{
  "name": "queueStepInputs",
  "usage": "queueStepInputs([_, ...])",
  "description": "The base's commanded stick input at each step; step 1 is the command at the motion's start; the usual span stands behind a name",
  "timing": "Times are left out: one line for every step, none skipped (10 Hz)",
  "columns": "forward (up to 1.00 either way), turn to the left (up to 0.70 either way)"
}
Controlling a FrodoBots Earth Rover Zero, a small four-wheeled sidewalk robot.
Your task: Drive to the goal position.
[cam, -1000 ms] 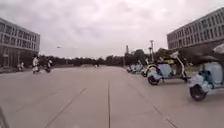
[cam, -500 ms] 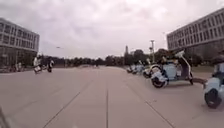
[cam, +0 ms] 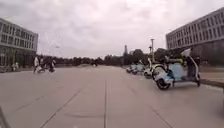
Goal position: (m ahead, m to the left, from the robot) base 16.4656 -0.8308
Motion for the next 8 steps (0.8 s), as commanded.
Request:
queueStepInputs([0.7,0.0])
queueStepInputs([0.7,0.0])
queueStepInputs([0.7,0.12])
queueStepInputs([0.7,0.14])
queueStepInputs([0.7,0.07])
queueStepInputs([0.7,0.0])
queueStepInputs([0.7,0.04])
queueStepInputs([0.7,0.13])
